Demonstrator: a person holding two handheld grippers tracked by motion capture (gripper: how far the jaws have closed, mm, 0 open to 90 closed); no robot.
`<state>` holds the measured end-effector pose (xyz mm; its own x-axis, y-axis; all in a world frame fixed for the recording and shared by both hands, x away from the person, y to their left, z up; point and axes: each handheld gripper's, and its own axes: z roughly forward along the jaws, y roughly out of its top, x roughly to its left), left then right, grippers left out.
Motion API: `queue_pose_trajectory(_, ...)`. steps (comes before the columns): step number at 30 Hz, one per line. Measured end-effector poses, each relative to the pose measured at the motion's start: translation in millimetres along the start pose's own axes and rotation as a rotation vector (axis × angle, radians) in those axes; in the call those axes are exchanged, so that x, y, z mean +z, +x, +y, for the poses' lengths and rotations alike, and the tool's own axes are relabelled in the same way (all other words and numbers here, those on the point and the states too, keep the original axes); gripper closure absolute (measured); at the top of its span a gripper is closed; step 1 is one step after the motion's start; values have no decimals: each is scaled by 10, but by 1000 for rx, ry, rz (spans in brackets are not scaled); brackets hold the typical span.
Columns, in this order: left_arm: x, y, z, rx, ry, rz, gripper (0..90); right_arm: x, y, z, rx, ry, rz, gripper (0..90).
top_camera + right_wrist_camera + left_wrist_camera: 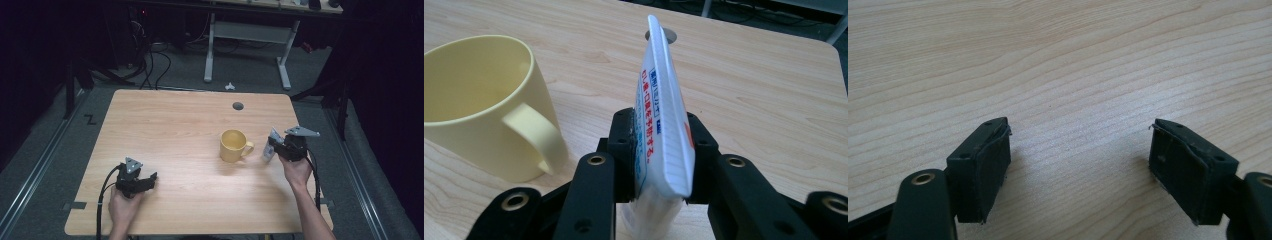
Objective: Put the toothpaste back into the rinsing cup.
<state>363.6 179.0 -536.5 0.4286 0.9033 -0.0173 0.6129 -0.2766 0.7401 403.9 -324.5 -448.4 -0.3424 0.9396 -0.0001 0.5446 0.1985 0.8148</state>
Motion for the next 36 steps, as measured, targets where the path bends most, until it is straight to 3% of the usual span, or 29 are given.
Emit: queue_pose_trajectory(36, 0, 0, 0, 0, 0, 0, 247, -157, -56, 59, 11, -3, 87, 724)
